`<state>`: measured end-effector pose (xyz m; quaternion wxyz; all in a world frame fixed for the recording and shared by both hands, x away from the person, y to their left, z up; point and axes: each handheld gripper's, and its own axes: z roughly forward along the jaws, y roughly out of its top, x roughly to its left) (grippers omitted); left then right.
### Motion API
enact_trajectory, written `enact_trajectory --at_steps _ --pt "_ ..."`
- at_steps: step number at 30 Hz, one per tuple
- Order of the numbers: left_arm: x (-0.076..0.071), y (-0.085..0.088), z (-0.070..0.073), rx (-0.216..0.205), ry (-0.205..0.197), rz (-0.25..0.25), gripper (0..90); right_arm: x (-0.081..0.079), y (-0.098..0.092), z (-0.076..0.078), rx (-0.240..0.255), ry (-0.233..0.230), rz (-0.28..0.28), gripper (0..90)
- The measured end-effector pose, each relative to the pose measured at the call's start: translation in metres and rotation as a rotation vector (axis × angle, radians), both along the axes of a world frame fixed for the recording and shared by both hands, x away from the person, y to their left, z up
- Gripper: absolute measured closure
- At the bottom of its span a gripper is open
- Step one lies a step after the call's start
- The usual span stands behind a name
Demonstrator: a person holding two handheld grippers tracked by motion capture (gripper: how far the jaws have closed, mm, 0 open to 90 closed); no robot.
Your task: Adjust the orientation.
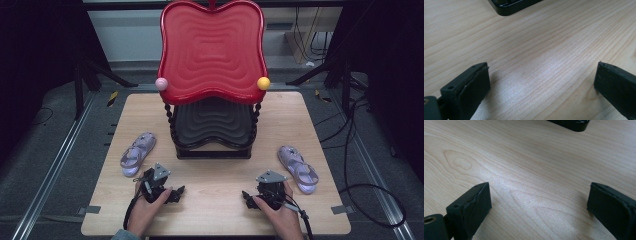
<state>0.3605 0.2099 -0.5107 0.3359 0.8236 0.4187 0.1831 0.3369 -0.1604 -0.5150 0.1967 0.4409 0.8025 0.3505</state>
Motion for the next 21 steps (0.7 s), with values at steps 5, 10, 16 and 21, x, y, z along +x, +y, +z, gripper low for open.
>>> enact_trajectory --at_steps 5,10,16,21 --pt "0.002 0.002 0.010 0.016 0.060 -0.016 4.4 0.000 0.000 0.000 0.001 0.001 0.000 5.5" --pt "0.004 0.014 0.029 0.049 0.108 -0.025 4.9 0.000 0.000 0.000 0.001 0.000 0.000 5.5" --pt "0.008 0.037 0.062 0.098 0.112 -0.007 9.7 0.000 0.000 0.000 0.001 0.000 0.000 5.5" --pt "0.016 0.063 0.087 0.120 0.105 0.033 18.9 0.000 0.000 0.000 0.001 0.000 0.000 5.5"
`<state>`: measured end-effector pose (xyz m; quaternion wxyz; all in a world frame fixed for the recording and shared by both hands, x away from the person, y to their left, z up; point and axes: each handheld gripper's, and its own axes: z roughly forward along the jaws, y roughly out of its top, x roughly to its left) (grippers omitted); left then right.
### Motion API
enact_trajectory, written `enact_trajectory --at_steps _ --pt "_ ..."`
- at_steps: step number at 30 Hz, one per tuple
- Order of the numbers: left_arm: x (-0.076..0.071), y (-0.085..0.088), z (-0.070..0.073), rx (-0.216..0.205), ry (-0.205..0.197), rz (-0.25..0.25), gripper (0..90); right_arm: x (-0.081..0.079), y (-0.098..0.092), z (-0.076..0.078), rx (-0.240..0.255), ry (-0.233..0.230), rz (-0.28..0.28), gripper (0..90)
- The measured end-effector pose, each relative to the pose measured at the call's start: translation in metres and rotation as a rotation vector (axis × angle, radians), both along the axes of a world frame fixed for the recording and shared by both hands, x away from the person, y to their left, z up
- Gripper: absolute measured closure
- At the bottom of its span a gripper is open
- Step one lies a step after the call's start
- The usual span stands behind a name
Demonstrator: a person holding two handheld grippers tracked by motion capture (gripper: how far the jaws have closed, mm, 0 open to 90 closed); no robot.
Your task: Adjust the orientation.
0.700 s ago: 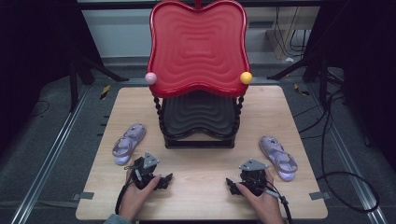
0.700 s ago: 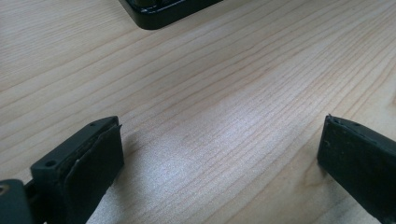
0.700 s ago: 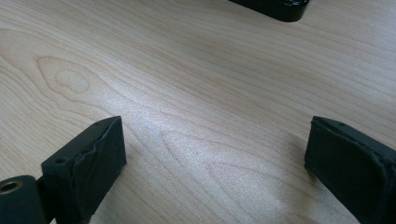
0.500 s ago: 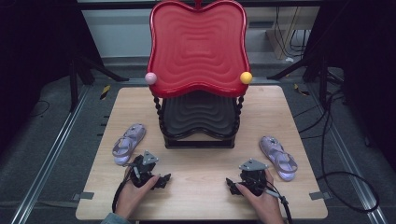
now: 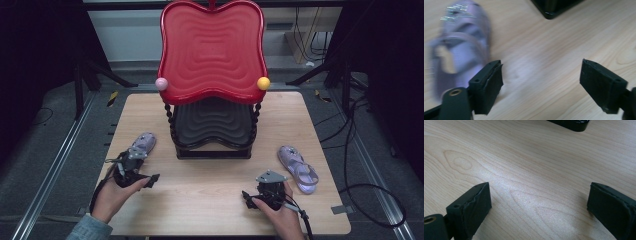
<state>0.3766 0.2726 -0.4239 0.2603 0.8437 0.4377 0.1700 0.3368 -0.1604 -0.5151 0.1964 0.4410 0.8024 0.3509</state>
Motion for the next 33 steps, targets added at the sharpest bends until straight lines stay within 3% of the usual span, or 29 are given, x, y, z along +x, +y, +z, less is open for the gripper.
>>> enact_trajectory --at_steps 4,7,9,11,13,14,15,22,26,28,33 --pt "0.004 0.020 0.022 0.019 -0.017 0.023 35.6 0.000 0.000 0.000 0.000 0.000 0.000 5.5" --pt "0.009 0.026 0.027 0.022 -0.004 0.026 43.0 0.000 0.000 0.000 0.000 0.000 0.000 5.5" --pt "0.014 0.032 0.031 0.020 0.016 0.034 51.5 0.000 0.000 0.000 0.000 0.000 0.000 5.5" --pt "0.023 0.035 0.035 0.037 0.063 0.030 54.4 0.000 0.000 0.000 0.000 0.000 0.000 5.5" --pt "0.027 0.036 0.035 0.048 0.081 0.026 56.1 0.000 0.000 0.000 0.000 0.000 0.000 5.5" --pt "0.031 0.036 0.034 0.044 0.105 0.024 57.9 0.000 0.000 0.000 -0.002 -0.001 0.000 5.5" --pt "0.039 0.034 0.030 0.062 0.167 0.010 58.8 0.000 0.000 0.000 -0.002 -0.001 0.000 5.5" --pt "0.057 0.023 0.022 0.144 0.241 0.001 59.8 0.000 0.000 0.000 0.000 0.000 0.000 5.5" --pt "0.067 0.011 0.011 0.237 0.282 -0.010 58.9 0.000 0.000 0.000 0.000 0.000 0.002 5.5" --pt "0.075 0.008 0.003 0.255 0.318 -0.014 60.0 0.000 0.000 0.000 -0.002 -0.002 0.005 5.5" --pt "0.081 0.007 -0.004 0.270 0.345 -0.006 64.5 0.000 -0.001 0.000 -0.003 -0.001 0.006 5.5"
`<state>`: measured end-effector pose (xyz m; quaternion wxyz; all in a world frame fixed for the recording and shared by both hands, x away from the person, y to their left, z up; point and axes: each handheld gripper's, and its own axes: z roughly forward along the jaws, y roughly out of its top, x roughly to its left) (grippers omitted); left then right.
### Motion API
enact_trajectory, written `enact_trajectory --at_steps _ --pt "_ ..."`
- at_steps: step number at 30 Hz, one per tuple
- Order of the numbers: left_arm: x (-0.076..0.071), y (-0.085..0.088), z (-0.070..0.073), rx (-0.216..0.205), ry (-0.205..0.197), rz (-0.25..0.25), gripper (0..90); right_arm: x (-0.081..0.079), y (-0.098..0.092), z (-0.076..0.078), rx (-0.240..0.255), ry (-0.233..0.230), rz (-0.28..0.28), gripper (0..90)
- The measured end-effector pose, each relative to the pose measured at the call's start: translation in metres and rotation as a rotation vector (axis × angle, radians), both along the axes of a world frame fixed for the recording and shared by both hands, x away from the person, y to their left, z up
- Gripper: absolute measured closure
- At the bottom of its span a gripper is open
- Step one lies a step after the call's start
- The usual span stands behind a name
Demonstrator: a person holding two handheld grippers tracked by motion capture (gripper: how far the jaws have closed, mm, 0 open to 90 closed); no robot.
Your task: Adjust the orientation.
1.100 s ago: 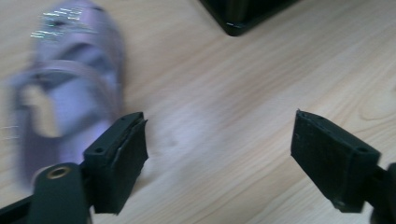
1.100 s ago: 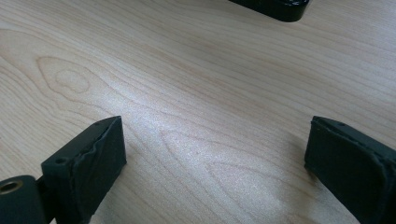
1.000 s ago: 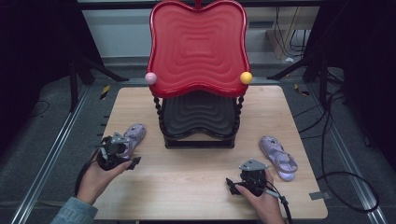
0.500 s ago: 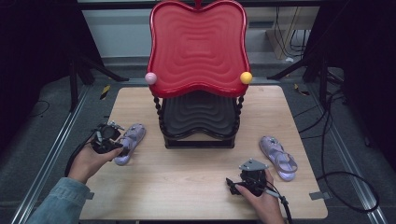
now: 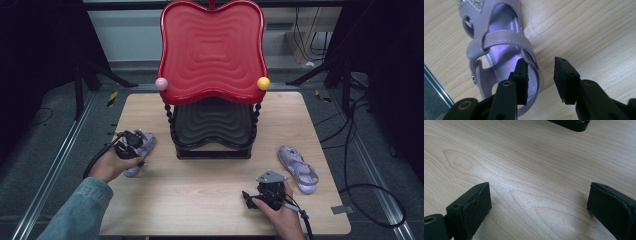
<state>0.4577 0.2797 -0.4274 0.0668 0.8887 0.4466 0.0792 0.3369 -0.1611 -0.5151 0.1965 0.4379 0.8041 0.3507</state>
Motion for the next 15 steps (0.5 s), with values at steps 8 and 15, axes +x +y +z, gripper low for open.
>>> enact_trajectory --at_steps 8,15 --pt "0.0070 0.0036 -0.0075 0.006 0.032 0.011 74.8 0.0000 -0.0001 0.0000 0.000 0.000 0.001 5.5" --pt "0.0077 0.0063 -0.0062 -0.004 0.017 0.011 84.3 0.0000 -0.0001 0.0000 0.000 0.000 0.001 5.5"
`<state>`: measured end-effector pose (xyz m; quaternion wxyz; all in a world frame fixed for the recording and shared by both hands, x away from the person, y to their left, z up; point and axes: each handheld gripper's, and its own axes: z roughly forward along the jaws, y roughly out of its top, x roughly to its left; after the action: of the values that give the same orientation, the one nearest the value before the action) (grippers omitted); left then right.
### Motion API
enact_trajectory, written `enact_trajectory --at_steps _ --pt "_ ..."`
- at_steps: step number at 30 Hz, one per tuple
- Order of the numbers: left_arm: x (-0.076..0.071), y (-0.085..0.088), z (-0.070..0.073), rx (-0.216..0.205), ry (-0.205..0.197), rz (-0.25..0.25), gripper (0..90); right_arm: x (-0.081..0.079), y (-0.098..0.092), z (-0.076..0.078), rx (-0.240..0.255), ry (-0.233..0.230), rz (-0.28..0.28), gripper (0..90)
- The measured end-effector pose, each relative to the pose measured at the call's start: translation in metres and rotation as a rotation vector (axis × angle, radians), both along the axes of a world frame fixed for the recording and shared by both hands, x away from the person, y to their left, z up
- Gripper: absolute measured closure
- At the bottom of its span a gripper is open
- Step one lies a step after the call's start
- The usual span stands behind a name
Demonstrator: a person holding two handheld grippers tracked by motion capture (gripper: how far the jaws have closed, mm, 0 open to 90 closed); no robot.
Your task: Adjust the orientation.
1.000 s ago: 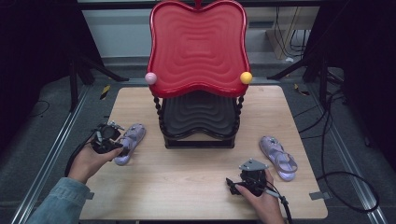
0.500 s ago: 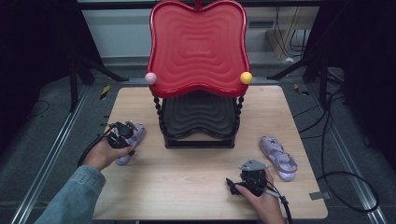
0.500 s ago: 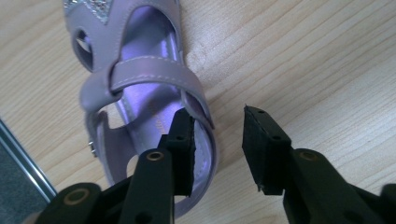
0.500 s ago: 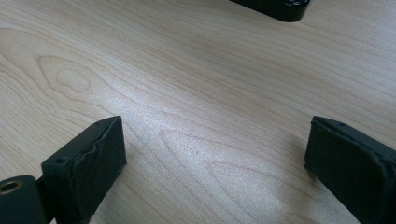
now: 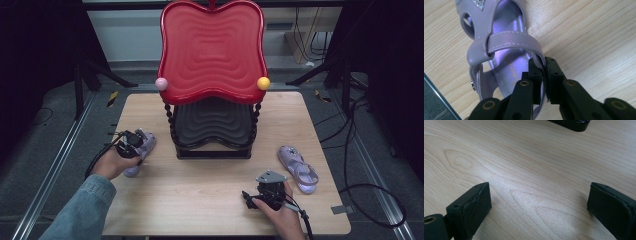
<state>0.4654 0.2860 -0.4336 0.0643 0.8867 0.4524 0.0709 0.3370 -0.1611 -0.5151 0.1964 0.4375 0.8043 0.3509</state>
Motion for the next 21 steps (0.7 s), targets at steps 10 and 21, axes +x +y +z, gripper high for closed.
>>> enact_trajectory --at_steps 10,21 --pt "-0.049 0.008 0.029 -0.078 -0.044 -0.080 86.5 0.000 0.000 0.000 0.000 0.000 0.003 5.5" --pt "-0.103 -0.054 0.038 -0.164 -0.063 -0.285 86.5 0.000 0.000 0.000 0.000 0.000 0.002 5.5"
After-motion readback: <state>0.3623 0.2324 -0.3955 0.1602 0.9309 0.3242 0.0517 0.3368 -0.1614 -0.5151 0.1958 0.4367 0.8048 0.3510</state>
